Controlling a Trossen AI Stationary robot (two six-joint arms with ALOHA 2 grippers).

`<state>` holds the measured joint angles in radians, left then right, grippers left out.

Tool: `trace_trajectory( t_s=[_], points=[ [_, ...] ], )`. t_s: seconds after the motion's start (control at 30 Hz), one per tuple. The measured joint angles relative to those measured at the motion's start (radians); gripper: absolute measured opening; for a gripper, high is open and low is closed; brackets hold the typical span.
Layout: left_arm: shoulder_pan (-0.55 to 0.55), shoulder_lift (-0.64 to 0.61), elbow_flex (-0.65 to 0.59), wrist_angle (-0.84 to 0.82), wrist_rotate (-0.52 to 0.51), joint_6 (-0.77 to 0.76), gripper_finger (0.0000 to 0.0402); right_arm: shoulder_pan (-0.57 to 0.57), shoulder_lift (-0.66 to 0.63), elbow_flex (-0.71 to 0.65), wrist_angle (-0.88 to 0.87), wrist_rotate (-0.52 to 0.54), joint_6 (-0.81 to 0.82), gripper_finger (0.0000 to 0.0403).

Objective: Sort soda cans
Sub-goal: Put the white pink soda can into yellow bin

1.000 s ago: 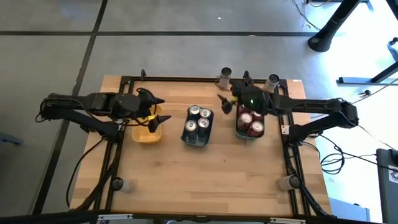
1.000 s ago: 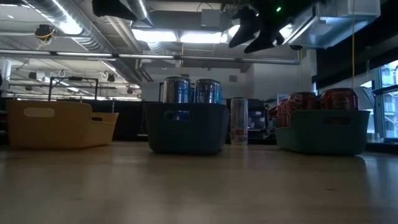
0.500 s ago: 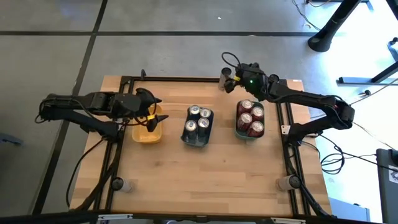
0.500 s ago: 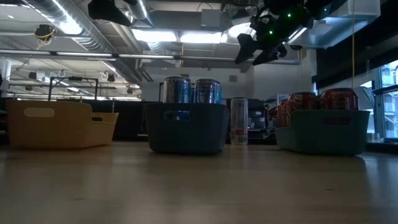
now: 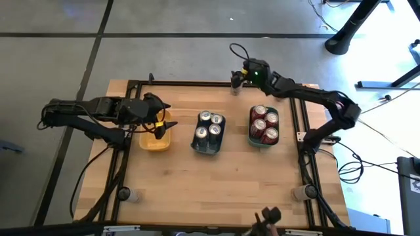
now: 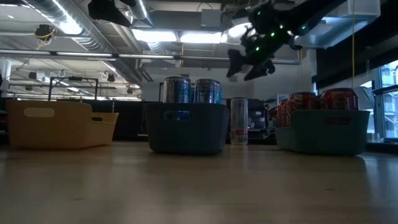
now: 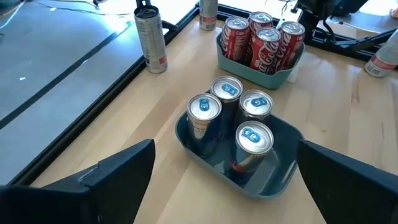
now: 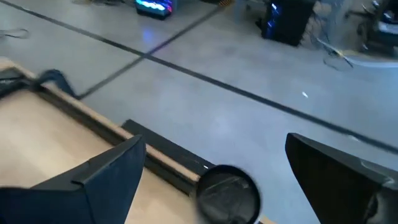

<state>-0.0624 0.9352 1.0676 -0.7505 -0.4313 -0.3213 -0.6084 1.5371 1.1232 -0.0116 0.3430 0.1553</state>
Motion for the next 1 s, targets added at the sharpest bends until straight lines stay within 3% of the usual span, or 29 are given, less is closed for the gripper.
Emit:
trace_trajectory(
  t_s=[0.27, 1.0],
  points=[
    [0.000, 0.000, 0.000, -0.011, 0.000, 0.011, 0.0376, -0.083, 0.114, 0.096, -0.152, -0.048, 0.076, 0.0383],
    [0.000, 0.000, 0.000, -0.025, 0.000, 0.036, 0.0376, -0.085, 0.214, 0.096, -0.180, -0.125, 0.108, 0.0379]
  ],
)
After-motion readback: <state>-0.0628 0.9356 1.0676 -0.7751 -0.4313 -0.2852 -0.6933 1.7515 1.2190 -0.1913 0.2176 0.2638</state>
